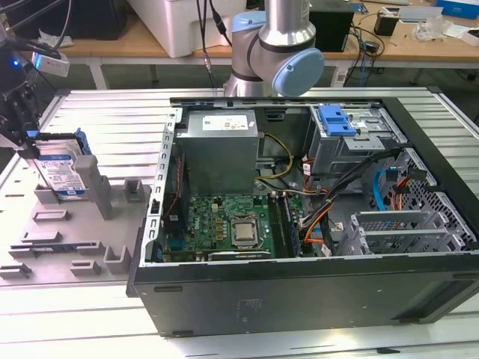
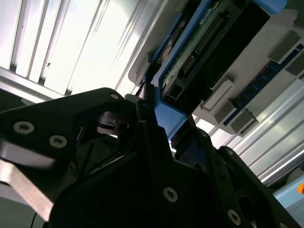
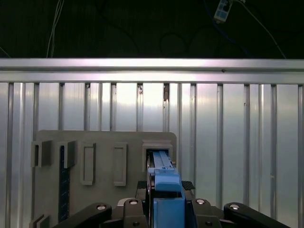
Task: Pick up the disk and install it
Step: 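Pick up the disk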
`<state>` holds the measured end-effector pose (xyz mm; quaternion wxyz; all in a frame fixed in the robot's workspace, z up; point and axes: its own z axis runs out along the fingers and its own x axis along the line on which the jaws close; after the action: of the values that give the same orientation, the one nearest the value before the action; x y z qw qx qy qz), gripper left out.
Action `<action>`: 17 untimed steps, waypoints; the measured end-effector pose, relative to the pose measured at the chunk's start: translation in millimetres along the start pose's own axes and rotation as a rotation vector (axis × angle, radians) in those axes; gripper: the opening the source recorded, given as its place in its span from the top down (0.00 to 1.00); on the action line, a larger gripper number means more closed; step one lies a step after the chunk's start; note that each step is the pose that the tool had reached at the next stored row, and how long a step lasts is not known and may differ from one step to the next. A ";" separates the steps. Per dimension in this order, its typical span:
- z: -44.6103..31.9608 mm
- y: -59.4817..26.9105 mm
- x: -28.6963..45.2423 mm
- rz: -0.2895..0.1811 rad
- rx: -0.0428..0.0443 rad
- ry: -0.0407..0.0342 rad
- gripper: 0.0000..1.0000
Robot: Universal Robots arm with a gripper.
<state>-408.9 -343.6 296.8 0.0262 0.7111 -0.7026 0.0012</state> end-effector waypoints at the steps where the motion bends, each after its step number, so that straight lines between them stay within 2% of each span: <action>1: 0.1 0.0 0.0 0.000 0.0000 0.0000 0.63; 17: 0.7 0.1 0.3 0.000 0.0001 0.0000 0.63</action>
<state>-409.1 -343.9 296.2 0.0262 0.7111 -0.7026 0.0012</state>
